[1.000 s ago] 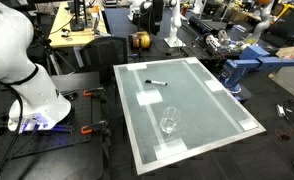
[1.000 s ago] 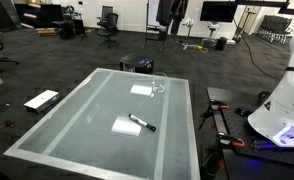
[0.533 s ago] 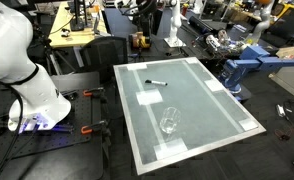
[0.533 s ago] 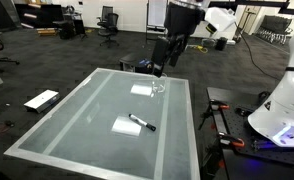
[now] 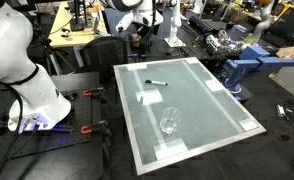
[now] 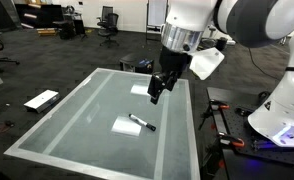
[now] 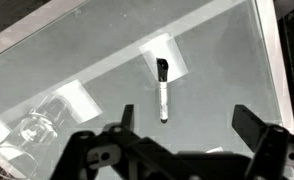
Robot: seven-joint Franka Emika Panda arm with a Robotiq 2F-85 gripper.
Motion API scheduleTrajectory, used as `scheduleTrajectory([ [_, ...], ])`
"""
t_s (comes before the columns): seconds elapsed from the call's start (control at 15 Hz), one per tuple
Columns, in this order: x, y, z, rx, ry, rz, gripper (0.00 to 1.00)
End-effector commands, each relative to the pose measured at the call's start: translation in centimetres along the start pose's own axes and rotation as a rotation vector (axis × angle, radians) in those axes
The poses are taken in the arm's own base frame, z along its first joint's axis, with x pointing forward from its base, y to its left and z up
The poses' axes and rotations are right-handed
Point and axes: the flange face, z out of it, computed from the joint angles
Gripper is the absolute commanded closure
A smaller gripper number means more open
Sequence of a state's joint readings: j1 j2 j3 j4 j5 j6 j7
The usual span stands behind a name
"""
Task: Put the marker in the glass then put it back on the table
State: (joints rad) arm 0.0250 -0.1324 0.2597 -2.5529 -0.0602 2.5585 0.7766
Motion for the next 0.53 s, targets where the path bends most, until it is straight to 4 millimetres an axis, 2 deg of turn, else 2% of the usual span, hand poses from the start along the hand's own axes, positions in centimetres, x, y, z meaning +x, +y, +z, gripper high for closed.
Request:
scheduleTrajectory([
  [0.0,1.3,-0.2,3.1,-0.014,-0.029,0.006,0.0],
  [0.47,3.5,0.1,8.2,0.004,-0.006,-0.018,0.0],
])
